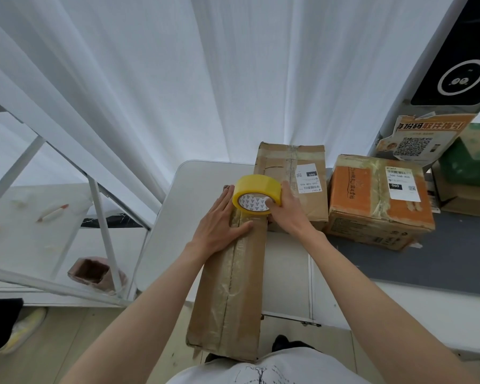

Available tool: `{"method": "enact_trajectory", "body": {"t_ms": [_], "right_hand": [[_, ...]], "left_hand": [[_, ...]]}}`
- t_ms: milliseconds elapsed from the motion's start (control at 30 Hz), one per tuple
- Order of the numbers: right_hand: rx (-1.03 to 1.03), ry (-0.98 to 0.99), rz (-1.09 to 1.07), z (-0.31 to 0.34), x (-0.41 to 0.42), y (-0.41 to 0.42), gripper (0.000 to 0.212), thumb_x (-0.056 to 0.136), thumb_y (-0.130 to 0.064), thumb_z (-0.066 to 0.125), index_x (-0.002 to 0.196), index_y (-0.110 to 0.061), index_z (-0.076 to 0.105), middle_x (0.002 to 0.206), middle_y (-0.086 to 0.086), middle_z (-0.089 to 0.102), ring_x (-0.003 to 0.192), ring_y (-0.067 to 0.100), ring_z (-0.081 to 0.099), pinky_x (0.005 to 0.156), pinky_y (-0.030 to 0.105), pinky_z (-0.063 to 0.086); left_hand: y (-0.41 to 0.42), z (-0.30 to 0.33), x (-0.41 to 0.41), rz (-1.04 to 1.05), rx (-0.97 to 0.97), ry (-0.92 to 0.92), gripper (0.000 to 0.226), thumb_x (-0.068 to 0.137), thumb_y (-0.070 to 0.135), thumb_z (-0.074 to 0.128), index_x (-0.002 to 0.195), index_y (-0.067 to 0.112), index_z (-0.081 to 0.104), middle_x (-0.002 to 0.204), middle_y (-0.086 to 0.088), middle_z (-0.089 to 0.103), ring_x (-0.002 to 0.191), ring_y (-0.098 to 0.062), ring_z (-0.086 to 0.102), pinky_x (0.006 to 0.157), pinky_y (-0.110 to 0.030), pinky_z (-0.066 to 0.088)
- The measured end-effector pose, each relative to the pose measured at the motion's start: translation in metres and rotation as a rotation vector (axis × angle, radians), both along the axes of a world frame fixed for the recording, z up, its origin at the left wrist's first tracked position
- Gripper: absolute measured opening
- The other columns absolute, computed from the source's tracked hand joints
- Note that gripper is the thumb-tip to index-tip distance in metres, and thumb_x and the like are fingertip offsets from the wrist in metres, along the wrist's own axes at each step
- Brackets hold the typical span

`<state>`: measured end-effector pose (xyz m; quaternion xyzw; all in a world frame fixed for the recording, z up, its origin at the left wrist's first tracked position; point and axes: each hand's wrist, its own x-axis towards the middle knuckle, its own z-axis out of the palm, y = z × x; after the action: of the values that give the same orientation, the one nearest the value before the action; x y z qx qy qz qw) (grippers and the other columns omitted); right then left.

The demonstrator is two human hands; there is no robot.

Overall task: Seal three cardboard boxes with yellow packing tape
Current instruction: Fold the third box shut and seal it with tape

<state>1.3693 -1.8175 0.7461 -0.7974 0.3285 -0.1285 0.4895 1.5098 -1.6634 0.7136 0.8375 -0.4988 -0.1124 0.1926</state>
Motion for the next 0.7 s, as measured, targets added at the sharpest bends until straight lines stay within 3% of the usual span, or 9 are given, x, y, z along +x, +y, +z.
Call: {"method": "enact_trajectory", "body": {"t_ms": [100,233,367,500,567,700], "right_hand": [[0.007,0.014,0.022,0.002,0.001,-0.002,0.033,0.102,-0.022,0.054,0.128,-0.019,0.035,0.108,0.011,0.058,0.099,0.032,0.060,0.086,0.051,0.053],[0.026,0.055,0.067,0.006,0.002,-0.007,0.035,0.099,-0.022,0.058,0.129,-0.018,0.039,0.110,0.008,0.058,0.100,0.028,0.057,0.082,0.041,0.046],[0.029,0.074,0.111,0.010,0.003,-0.011,0.039,0.094,-0.025,0.065,0.125,-0.018,0.042,0.113,0.009,0.061,0.105,0.031,0.059,0.092,0.051,0.051],[-0.031,0.084,0.103,0.005,0.005,-0.011,0.047,0.091,-0.032,0.070,0.127,-0.021,0.041,0.112,0.003,0.057,0.106,0.030,0.057,0.093,0.049,0.049],[-0.074,0.095,0.067,0.002,0.007,-0.007,0.050,0.092,-0.036,0.070,0.130,-0.018,0.042,0.113,0.003,0.057,0.105,0.030,0.057,0.090,0.044,0.048],[-0.070,0.097,-0.022,-0.003,0.011,0.002,0.058,0.090,-0.045,0.070,0.134,-0.020,0.042,0.124,0.006,0.060,0.113,0.033,0.059,0.094,0.051,0.050]], "left_hand": [[0.000,-0.002,0.001,-0.018,-0.009,-0.009,0.093,0.087,0.079,0.044,0.162,0.032,0.015,0.167,0.016,-0.002,0.155,-0.003,-0.004,0.120,-0.028,0.017],[0.000,-0.003,0.003,-0.052,0.020,-0.028,0.091,0.089,0.078,0.039,0.162,0.029,0.015,0.165,0.013,-0.004,0.153,-0.004,-0.009,0.126,-0.030,0.004],[0.000,-0.005,0.007,-0.095,0.075,-0.068,0.094,0.088,0.086,0.021,0.163,0.029,0.013,0.169,0.006,0.000,0.154,-0.007,-0.014,0.128,-0.039,-0.002],[-0.003,-0.001,0.003,-0.110,0.190,-0.139,0.096,0.086,0.087,0.009,0.163,0.029,0.002,0.170,0.004,-0.003,0.154,-0.011,-0.019,0.124,-0.036,-0.017],[-0.008,0.001,-0.001,-0.079,0.220,-0.147,0.092,0.090,0.082,0.014,0.163,0.028,0.000,0.171,0.002,-0.001,0.155,-0.013,-0.017,0.123,-0.036,-0.018],[-0.014,0.004,-0.014,0.011,0.204,-0.046,0.089,0.094,0.076,0.028,0.163,0.027,0.004,0.171,0.002,0.001,0.156,-0.013,-0.011,0.125,-0.035,-0.011]]}}
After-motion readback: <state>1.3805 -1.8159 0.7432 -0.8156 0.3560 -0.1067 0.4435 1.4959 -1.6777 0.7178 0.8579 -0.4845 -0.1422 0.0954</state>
